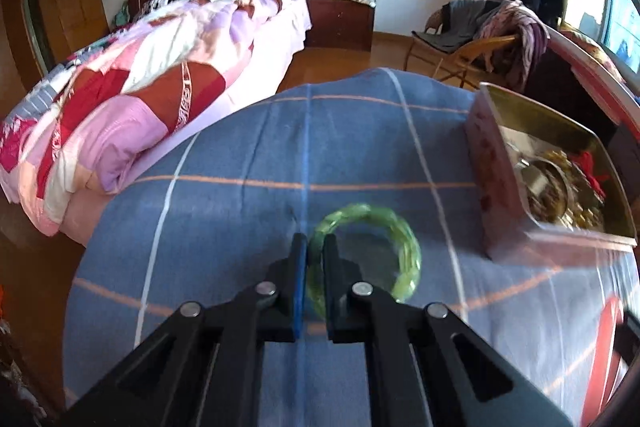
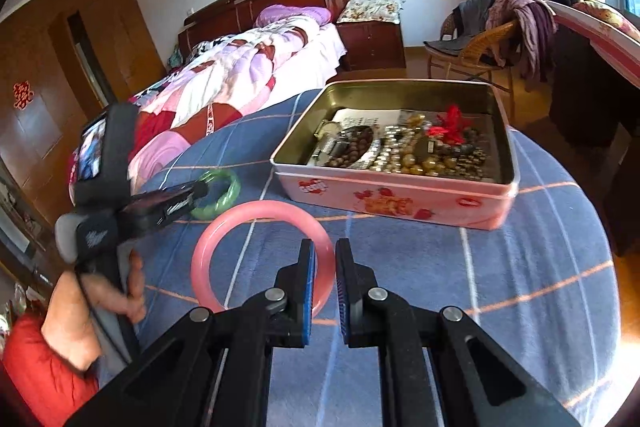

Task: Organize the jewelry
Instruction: 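Grasp the green bangle with the left gripper while the right holds the pink bangle, then lift both held bangles off the cloth and carry them toward the pink tin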

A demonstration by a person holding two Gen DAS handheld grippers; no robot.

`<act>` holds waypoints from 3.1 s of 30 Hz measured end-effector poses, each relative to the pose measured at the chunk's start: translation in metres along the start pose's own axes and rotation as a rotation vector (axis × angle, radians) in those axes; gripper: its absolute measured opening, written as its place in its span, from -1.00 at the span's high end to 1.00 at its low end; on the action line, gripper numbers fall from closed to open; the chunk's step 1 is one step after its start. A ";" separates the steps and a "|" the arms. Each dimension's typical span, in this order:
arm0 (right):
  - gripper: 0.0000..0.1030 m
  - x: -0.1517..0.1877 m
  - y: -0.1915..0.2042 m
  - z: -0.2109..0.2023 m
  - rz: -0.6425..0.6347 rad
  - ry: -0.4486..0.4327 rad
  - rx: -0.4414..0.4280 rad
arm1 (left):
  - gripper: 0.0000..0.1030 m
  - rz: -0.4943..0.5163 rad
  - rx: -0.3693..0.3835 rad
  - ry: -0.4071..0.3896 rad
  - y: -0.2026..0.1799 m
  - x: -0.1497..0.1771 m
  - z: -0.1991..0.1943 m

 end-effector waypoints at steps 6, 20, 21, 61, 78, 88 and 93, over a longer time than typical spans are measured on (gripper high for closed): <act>0.81 0.009 -0.007 -0.026 0.021 -0.025 0.020 | 0.84 0.038 0.004 -0.057 -0.006 0.015 -0.040; 0.81 0.039 -0.003 -0.067 0.012 -0.055 0.052 | 0.84 0.064 0.038 -0.088 -0.021 0.058 -0.094; 0.81 0.040 -0.003 -0.069 0.010 -0.056 0.054 | 0.84 0.065 0.041 -0.090 -0.021 0.060 -0.096; 0.81 0.060 -0.009 -0.086 -0.004 -0.050 0.092 | 0.84 0.066 0.108 -0.055 -0.042 0.087 -0.113; 0.81 0.063 -0.028 -0.094 -0.003 -0.044 0.156 | 0.84 0.115 0.109 -0.062 -0.057 0.081 -0.115; 0.81 0.058 -0.031 -0.099 0.004 -0.057 0.162 | 0.84 0.121 0.176 -0.061 -0.071 0.075 -0.120; 0.81 0.056 -0.035 -0.099 0.010 -0.058 0.167 | 0.83 0.137 0.193 -0.060 -0.080 0.075 -0.118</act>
Point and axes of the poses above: each gripper's, at about its wrist camera, not at the fingertips, and z roughly the way its jaws point, y to its left, x to its underside, the point moved 1 cm from there along z, roughly the way its jaws point
